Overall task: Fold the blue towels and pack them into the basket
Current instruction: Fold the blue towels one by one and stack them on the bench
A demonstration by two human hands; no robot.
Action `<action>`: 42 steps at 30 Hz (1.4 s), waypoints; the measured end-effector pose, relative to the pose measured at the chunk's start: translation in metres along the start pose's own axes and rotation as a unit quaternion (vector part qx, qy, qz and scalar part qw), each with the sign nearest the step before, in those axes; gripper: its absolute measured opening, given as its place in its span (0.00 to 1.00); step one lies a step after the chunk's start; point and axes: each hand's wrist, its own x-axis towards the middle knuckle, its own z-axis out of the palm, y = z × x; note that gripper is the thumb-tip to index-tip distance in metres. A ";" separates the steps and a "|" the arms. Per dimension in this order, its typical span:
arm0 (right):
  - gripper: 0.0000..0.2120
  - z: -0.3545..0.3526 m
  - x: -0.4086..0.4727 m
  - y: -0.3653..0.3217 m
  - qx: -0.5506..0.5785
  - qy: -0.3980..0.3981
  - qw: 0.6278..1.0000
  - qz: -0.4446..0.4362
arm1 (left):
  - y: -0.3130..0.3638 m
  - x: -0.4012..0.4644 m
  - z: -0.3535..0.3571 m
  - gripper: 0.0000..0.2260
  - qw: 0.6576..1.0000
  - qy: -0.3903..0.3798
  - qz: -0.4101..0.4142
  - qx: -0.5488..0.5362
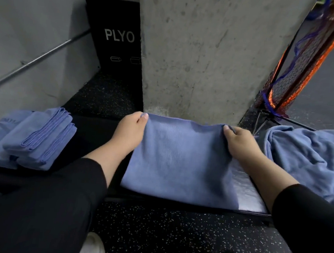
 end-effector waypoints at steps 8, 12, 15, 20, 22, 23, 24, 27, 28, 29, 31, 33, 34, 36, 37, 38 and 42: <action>0.20 0.017 0.000 0.016 -0.170 -0.084 0.981 -0.032 | -0.020 0.010 0.037 0.19 0.958 -0.116 0.020 0.261; 0.21 0.014 -0.010 0.011 -0.222 -0.119 0.967 -0.047 | -0.013 0.000 0.022 0.14 0.932 -0.147 0.048 0.327; 0.22 0.007 -0.025 0.004 -0.253 -0.166 0.953 -0.037 | -0.015 -0.015 0.007 0.14 0.911 -0.198 0.066 0.356; 0.21 -0.007 -0.050 -0.003 -0.307 -0.287 0.906 -0.050 | -0.017 -0.043 -0.016 0.17 0.904 -0.250 0.064 0.340; 0.21 -0.011 -0.055 0.000 -0.288 -0.302 0.907 -0.051 | -0.019 -0.052 -0.023 0.18 0.910 -0.261 0.052 0.318; 0.21 -0.014 -0.056 0.000 -0.280 -0.303 0.910 -0.053 | -0.021 -0.054 -0.027 0.18 0.919 -0.260 0.044 0.294; 0.21 -0.017 -0.057 0.000 -0.268 -0.302 0.913 -0.056 | -0.021 -0.055 -0.031 0.18 0.932 -0.256 0.034 0.253; 0.19 -0.027 -0.051 0.005 -0.105 -0.301 0.948 -0.018 | -0.015 -0.053 -0.041 0.19 0.979 -0.202 -0.011 0.012; 0.18 -0.029 -0.049 0.005 0.017 -0.305 0.952 0.027 | -0.010 -0.049 -0.044 0.17 0.983 -0.170 -0.026 -0.064; 0.17 -0.030 -0.046 0.005 0.123 -0.296 0.945 0.064 | -0.005 -0.044 -0.046 0.14 0.983 -0.139 -0.039 -0.116; 0.18 -0.028 -0.033 0.005 0.215 -0.221 0.948 0.085 | 0.000 -0.031 -0.043 0.14 0.987 -0.081 -0.046 -0.132; 0.20 -0.021 -0.018 0.001 0.174 -0.124 0.975 0.057 | -0.002 -0.016 -0.033 0.17 0.998 -0.035 -0.035 -0.048; 0.21 -0.017 -0.012 -0.001 0.102 -0.082 0.991 0.031 | -0.003 -0.010 -0.027 0.18 0.999 -0.022 -0.029 -0.012; 0.21 -0.004 -0.004 -0.002 0.018 -0.047 0.999 -0.003 | -0.007 -0.001 -0.011 0.18 0.999 -0.022 -0.012 0.028; 0.20 0.001 -0.003 -0.003 -0.002 -0.059 0.998 -0.010 | -0.010 0.001 -0.003 0.17 0.998 -0.033 -0.001 0.052; 0.19 0.007 -0.003 -0.002 -0.028 -0.072 0.997 -0.021 | -0.012 0.002 0.004 0.17 0.995 -0.050 0.010 0.085; 0.21 0.021 -0.005 0.000 -0.161 -0.117 0.979 -0.048 | -0.025 0.005 0.022 0.18 0.961 -0.125 0.040 0.242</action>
